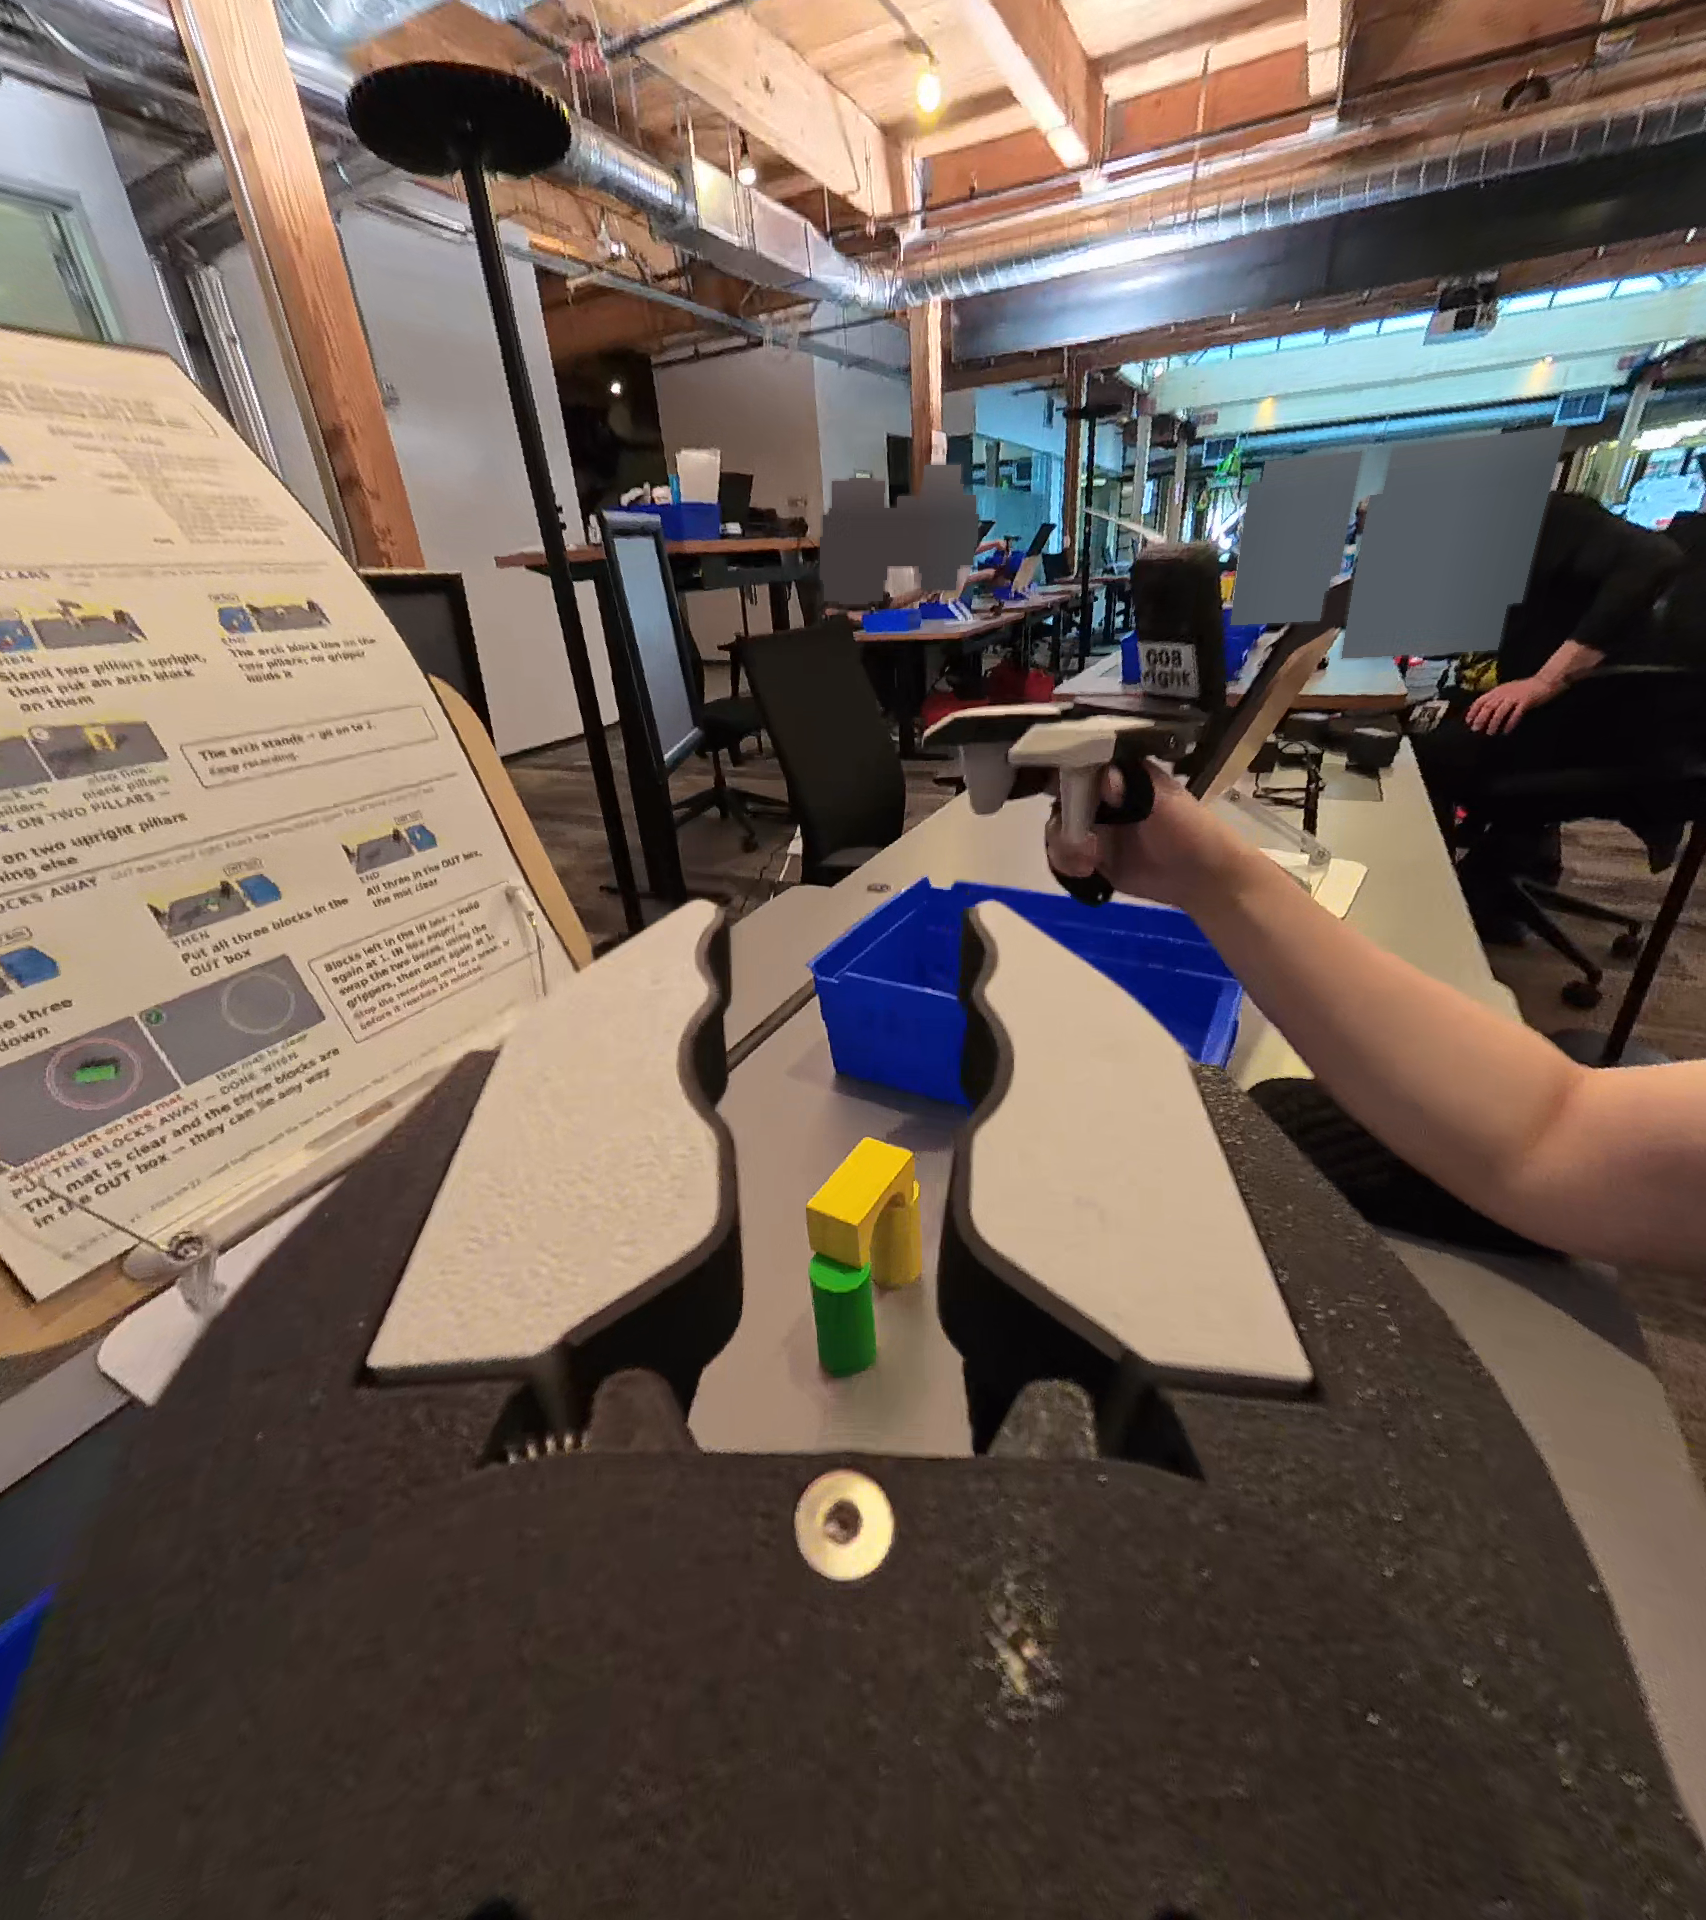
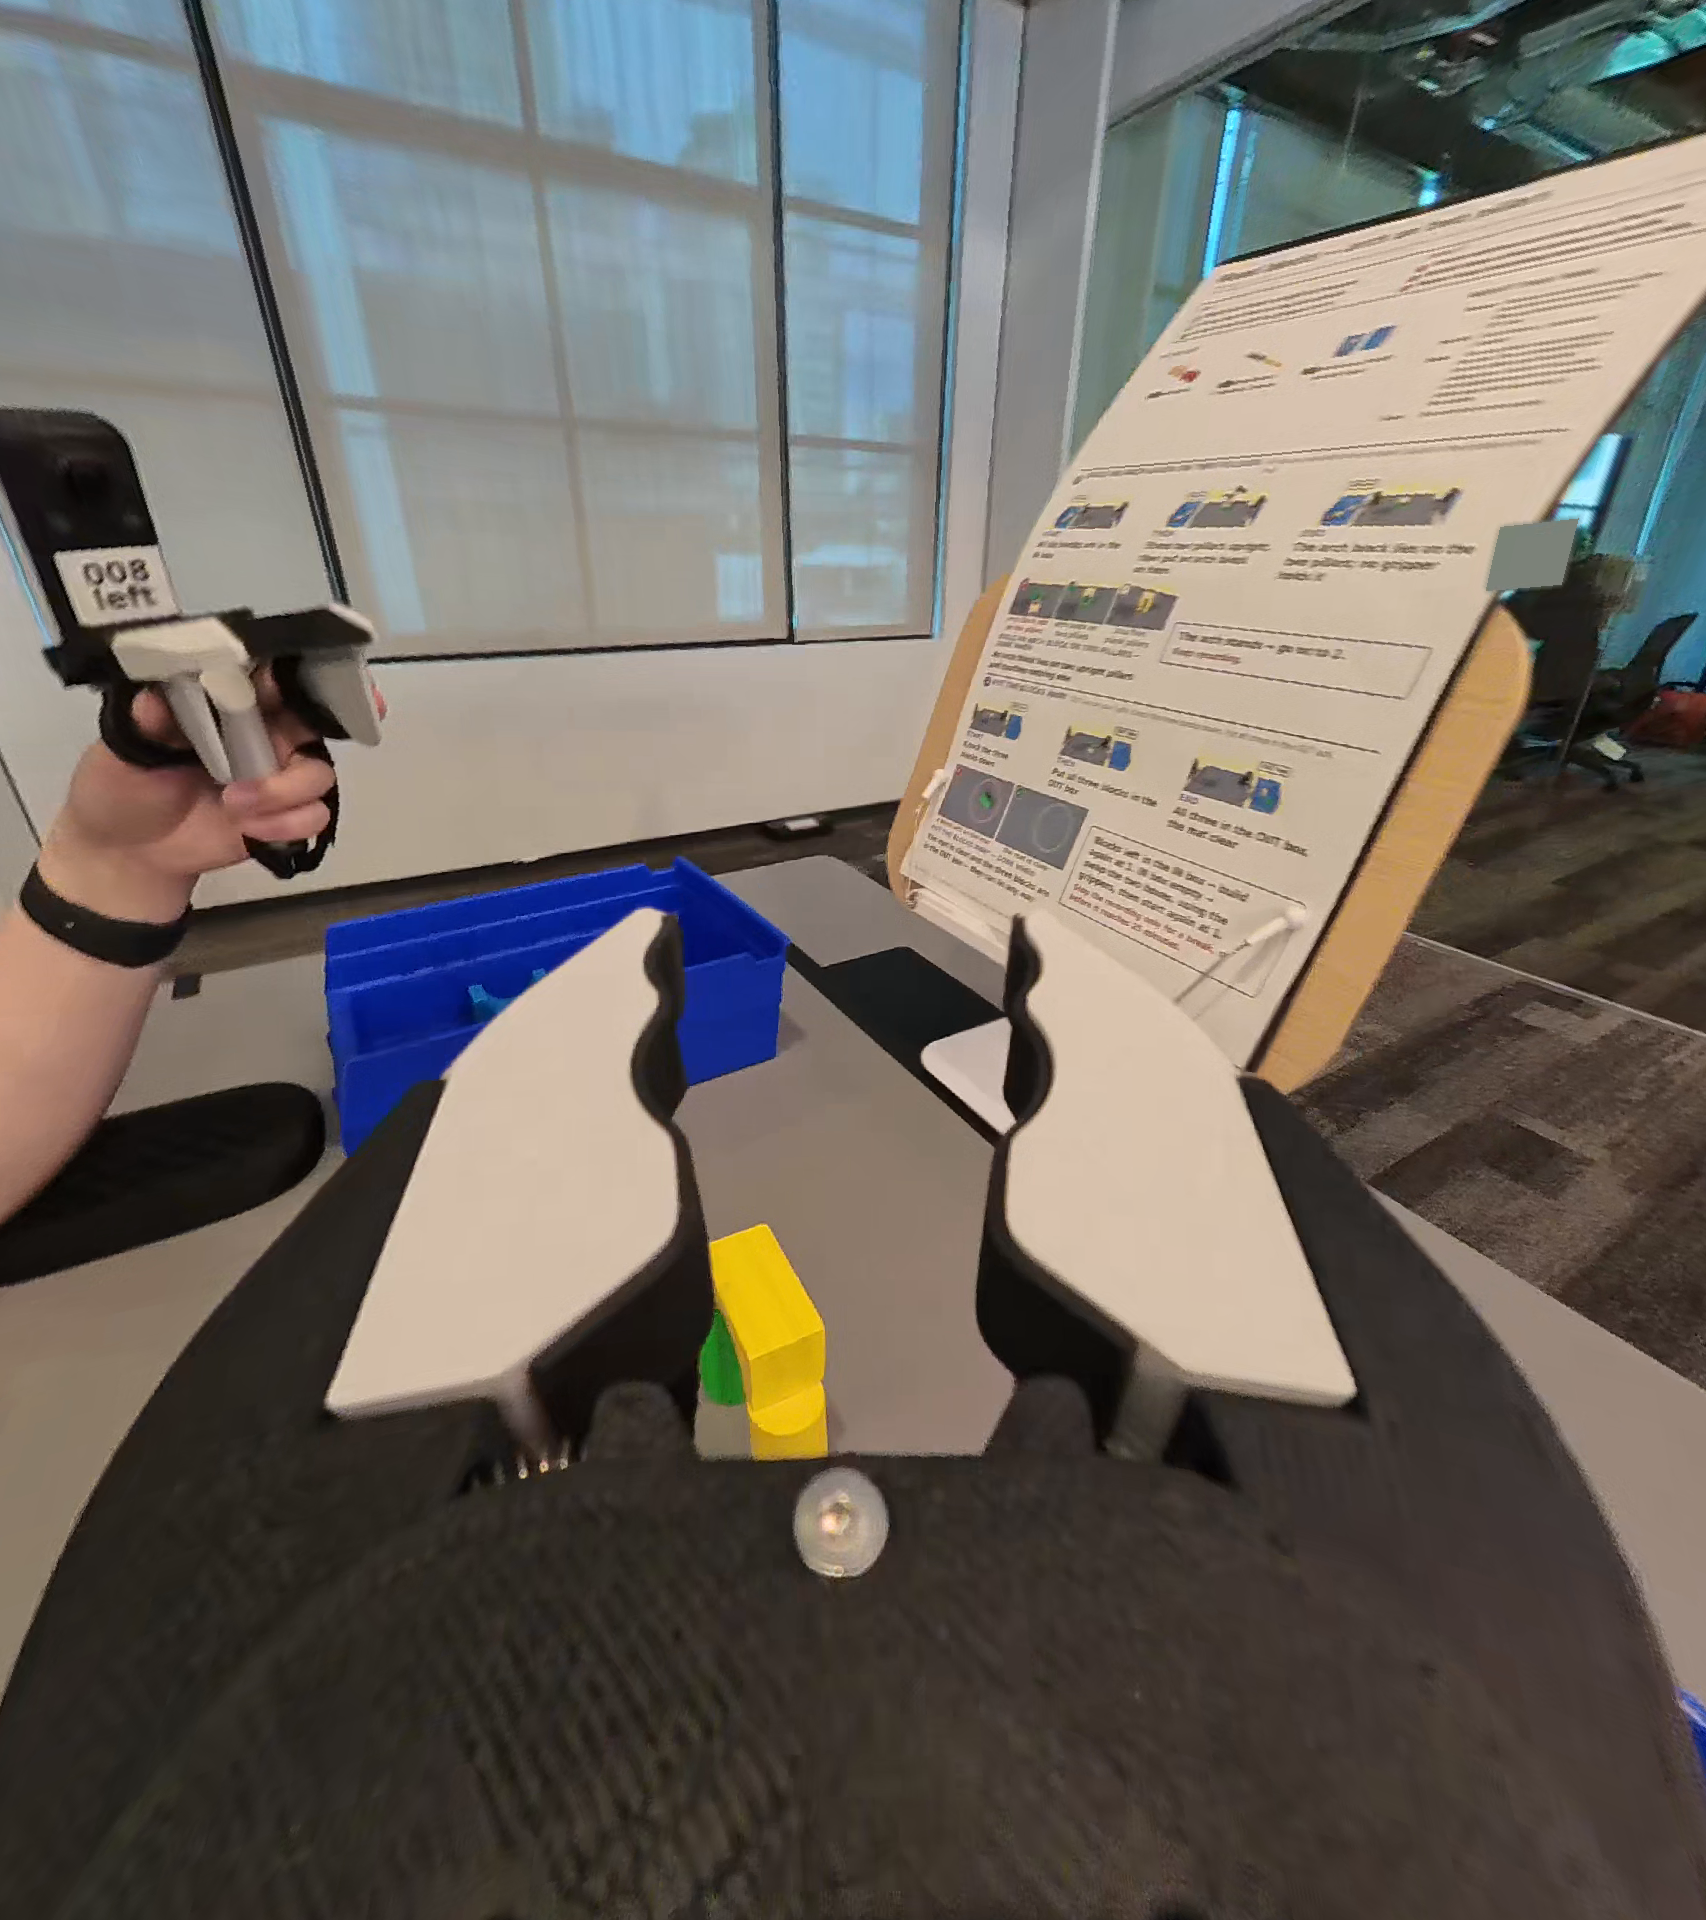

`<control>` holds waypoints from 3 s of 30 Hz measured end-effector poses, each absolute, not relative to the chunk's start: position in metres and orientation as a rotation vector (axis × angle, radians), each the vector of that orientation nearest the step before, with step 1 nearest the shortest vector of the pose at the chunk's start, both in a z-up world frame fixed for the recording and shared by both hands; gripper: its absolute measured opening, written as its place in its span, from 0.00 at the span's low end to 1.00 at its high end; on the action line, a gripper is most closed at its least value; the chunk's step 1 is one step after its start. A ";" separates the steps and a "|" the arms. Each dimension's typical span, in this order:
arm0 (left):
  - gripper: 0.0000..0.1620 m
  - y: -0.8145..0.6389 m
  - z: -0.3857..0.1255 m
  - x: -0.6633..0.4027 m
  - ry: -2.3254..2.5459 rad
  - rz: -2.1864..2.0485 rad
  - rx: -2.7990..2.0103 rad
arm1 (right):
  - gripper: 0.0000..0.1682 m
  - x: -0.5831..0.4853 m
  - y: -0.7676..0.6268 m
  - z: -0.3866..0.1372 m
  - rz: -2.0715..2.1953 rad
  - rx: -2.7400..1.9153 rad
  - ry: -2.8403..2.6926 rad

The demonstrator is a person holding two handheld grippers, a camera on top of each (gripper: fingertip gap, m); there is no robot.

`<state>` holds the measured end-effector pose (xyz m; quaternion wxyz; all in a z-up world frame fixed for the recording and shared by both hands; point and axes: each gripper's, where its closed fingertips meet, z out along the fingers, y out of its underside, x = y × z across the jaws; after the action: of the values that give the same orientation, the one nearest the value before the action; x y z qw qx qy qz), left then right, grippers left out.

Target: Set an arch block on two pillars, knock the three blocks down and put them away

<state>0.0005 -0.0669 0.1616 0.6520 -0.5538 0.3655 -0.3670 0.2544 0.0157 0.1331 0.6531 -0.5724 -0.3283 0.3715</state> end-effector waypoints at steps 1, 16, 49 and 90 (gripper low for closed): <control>0.26 -0.064 0.158 0.001 0.838 -0.815 -1.269 | 0.36 0.258 0.019 0.133 0.832 -1.303 -0.723; 0.28 -0.039 0.134 0.019 0.771 -0.860 -1.275 | 0.34 0.305 0.048 0.144 0.610 -1.285 -0.366; 0.26 -0.042 0.113 0.042 0.879 -0.823 -1.306 | 0.22 0.276 0.005 0.165 0.575 -0.990 -0.594; 0.24 -0.040 0.110 0.043 0.902 -0.761 -1.315 | 0.18 0.242 0.048 0.098 0.624 -1.377 -0.667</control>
<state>0.0432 -0.0402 0.1098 0.6345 -0.5752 0.3945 -0.3330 0.2419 0.0481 0.0983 0.6776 -0.6130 -0.2967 0.2777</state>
